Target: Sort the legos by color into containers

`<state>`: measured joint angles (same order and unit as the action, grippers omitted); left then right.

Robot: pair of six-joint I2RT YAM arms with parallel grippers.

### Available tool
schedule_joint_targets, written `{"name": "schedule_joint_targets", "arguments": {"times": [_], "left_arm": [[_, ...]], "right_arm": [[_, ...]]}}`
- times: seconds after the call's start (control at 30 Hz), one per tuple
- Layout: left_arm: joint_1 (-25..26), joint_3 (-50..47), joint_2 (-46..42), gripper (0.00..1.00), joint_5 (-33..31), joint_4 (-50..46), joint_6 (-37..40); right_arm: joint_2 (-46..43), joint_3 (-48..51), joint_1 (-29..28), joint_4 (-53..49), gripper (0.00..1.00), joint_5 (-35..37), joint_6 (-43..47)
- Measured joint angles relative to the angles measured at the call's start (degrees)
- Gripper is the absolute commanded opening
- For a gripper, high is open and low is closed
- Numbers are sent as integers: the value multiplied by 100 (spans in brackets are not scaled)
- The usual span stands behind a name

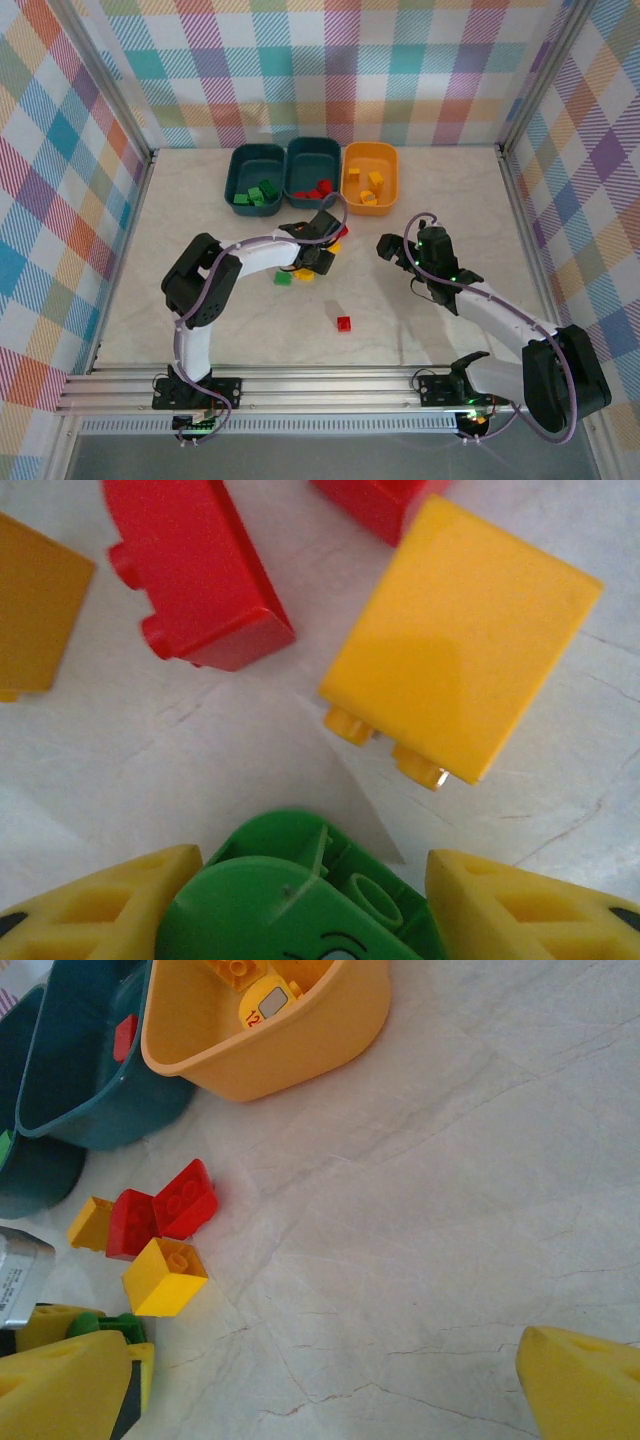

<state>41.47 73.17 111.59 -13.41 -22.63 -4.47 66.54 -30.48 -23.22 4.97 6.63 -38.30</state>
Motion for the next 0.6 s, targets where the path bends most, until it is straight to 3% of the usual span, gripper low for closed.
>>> {"name": "schedule_joint_targets", "arguments": {"times": [0.33, 0.43, 0.6], "left_arm": [[-251, 476, -195, 41, -118, -232, -186], [-723, 907, -205, 41, -103, -413, -509], [-1993, 1989, -136, 40, 59, -776, -1327]], "right_arm": [[0, 0, 0, 0, 99, 0, 0], [11, 0, 0, 0, 99, 0, 0], [31, 0, 0, 2, 99, 0, 0]]}}
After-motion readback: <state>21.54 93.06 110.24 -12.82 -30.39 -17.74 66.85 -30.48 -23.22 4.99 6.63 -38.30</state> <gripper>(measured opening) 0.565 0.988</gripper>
